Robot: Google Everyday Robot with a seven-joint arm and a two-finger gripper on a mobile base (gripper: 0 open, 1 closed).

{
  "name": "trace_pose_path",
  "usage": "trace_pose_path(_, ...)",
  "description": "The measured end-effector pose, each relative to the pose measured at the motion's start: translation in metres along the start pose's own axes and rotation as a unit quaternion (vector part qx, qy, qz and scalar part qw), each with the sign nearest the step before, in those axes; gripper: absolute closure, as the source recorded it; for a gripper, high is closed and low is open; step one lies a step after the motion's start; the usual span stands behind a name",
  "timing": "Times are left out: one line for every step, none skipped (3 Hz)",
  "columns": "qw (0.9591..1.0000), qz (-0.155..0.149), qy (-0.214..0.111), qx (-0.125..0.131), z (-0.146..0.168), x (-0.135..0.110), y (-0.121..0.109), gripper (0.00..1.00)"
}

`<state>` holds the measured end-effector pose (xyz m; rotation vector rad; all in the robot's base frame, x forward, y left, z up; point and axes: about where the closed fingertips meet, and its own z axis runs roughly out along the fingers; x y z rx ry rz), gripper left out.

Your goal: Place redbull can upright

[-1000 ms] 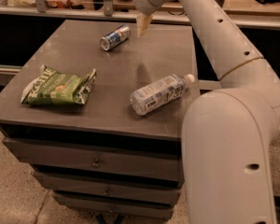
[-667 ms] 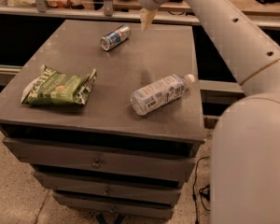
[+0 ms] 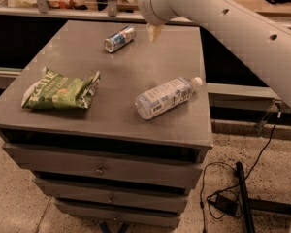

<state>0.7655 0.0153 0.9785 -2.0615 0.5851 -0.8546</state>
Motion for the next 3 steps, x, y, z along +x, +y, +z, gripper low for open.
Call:
trace_pose_path(0.9971,-0.064,0.041,0.003,-0.003,-0.024,-0.008,0.00)
trace_pose_path(0.9926,-0.105,0.061,-0.006,0.009,-0.055,-0.001,0.00)
trace_pose_path(0.9913,-0.110,0.070,-0.016,0.015,-0.060,0.009,0.00)
